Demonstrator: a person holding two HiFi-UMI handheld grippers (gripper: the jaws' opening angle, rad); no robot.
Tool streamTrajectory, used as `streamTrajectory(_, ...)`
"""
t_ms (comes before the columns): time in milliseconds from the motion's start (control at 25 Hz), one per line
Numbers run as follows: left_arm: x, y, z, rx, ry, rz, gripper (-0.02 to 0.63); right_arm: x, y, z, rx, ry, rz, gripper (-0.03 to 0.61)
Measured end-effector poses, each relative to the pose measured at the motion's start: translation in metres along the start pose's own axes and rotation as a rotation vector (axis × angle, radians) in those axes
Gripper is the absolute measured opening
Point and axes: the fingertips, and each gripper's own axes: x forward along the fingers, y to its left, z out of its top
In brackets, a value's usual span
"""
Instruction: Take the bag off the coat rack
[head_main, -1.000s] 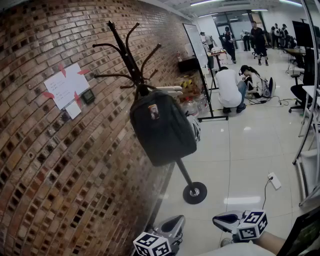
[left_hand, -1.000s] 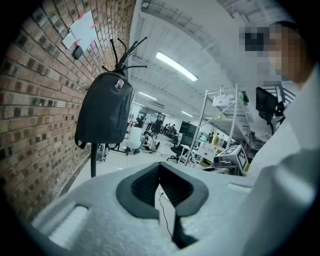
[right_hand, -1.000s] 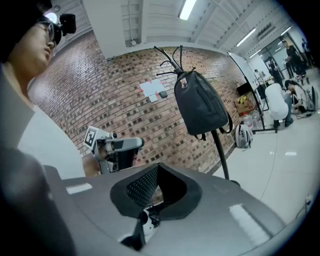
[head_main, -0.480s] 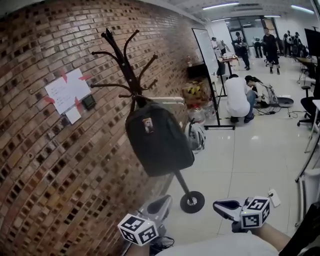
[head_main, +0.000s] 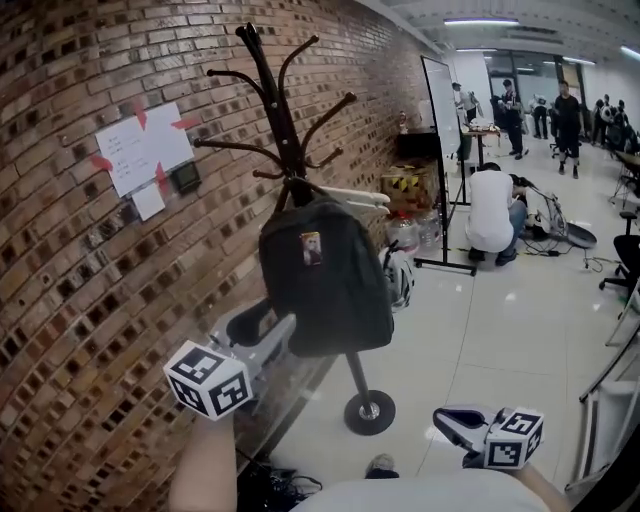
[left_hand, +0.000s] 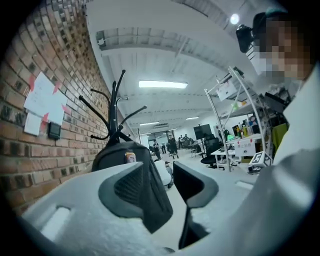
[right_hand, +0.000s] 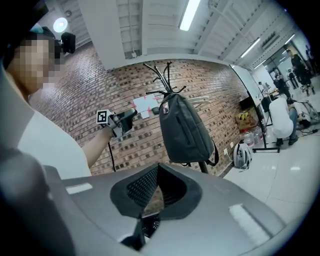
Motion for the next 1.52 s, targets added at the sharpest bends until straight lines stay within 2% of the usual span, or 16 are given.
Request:
streamTrajectory(120,0.033,0.052,0.023,0.069,0.019,0.017,0.269,0.010,-0.025,0.024,0.008,-0.039,-0.034,-0.002)
streamTrajectory(160,0.045,0.071,0.030,0.092,0.026,0.031,0.281,0.014,-0.033,0.034,0.004,-0.052,-0.043,-0.003)
streamTrajectory(320,0.093,0.141,0.063,0.113,0.015,0.083,0.288,0.040,-0.062,0.081,-0.042,-0.086,-0.068,-0.003)
streamTrajectory(440,0.133,0.180,0.073,0.104,0.047,0.082,0.288,0.062,-0.075,0.116,-0.083,-0.107,-0.069,-0.003)
streamTrajectory(560,0.171,0.199,0.066,0.099,0.124,0.022,0.288,0.085,-0.086,0.135,-0.093,-0.115,-0.053,-0.003)
streamTrajectory(680,0.198,0.210,0.054,0.132,0.204,-0.021,0.288,0.111,-0.092,0.155,-0.135,-0.102,-0.044,-0.003)
streamTrajectory(760,0.209,0.218,0.050,0.120,0.220,-0.035,0.288,0.124,-0.091,0.172,-0.162,-0.110,-0.031,-0.003)
streamTrajectory(920,0.225,0.227,0.041,0.069,0.228,-0.065,0.283,0.142,-0.090,0.187,-0.134,-0.136,0.010,-0.003)
streamTrajectory(1040,0.229,0.218,0.039,0.042,0.222,-0.117,0.217,0.148,-0.100,0.177,-0.112,-0.115,-0.008,-0.003)
streamTrajectory(1080,0.228,0.213,0.039,0.052,0.221,-0.127,0.144,0.148,-0.104,0.173,-0.099,-0.109,-0.014,-0.003)
streamTrajectory(1120,0.228,0.209,0.039,0.070,0.222,-0.127,0.043,0.149,-0.107,0.168,-0.083,-0.105,-0.020,-0.003)
streamTrajectory(1200,0.229,0.207,0.039,0.101,0.224,-0.109,0.021,0.151,-0.113,0.160,-0.048,-0.101,-0.031,-0.003)
streamTrajectory(1320,0.229,0.211,0.040,0.095,0.207,-0.096,0.014,0.153,-0.117,0.146,-0.008,-0.091,-0.028,-0.003)
streamTrajectory(1520,0.222,0.214,0.053,0.008,0.159,-0.070,0.011,0.149,-0.117,0.138,0.019,-0.080,-0.017,-0.003)
